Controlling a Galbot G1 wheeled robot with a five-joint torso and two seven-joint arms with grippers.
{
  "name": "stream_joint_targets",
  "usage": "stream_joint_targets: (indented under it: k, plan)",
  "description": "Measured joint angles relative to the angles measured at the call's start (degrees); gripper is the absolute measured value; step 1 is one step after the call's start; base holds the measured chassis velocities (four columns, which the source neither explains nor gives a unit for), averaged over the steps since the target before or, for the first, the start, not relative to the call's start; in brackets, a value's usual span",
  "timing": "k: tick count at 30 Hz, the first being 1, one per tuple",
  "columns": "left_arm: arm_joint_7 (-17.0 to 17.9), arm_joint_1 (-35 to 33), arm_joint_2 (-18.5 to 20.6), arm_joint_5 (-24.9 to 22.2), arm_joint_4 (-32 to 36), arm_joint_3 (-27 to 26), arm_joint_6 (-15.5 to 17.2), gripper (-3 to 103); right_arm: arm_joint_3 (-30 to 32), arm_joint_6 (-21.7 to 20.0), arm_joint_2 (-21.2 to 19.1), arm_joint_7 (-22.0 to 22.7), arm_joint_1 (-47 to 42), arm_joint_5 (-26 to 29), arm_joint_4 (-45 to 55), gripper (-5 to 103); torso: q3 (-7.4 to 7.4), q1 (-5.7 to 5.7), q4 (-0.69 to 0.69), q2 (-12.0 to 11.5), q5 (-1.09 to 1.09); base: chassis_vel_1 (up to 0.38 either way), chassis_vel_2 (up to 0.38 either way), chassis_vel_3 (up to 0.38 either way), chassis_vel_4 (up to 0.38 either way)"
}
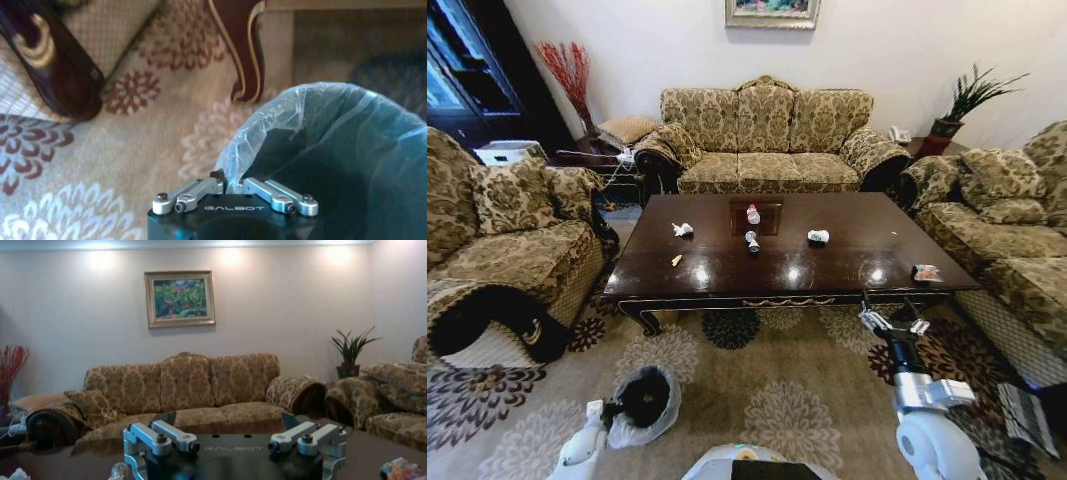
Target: Move to the front of the table and place the trash on the table into the trash bin.
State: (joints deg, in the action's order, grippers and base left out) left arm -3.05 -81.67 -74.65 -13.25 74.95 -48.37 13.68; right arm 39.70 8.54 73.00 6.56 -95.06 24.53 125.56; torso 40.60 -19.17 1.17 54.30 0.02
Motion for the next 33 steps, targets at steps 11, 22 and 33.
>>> stream_joint_targets:
  k: [11,22,33]
  plan:
    - [2.54,-19.01,-9.29,-6.99,32.64,-5.08,1.58,4,-1.08,1.12,1.05,-1.51,1.69,1.47,-2.49,100,-0.01,0.01,0.01,0.0,-0.01,0.0,0.0,0.0,0.0]
    - [4.69,-31.99,-8.55,-12.92,58.09,-8.79,5.19,4,-1.31,4.9,2.74,-3.35,3.0,0.66,-6.27,100,-0.01,0.0,0.0,0.0,-0.01,0.0,0.0,0.0,0.0]
    - [6.18,-26.07,2.17,-21.88,65.25,-14.12,10.86,4,-2.31,5.98,2.25,-5.65,4.68,-2.07,-6.72,100,0.0,0.0,-0.02,0.0,-0.02,0.0,0.0,0.0,0.0]
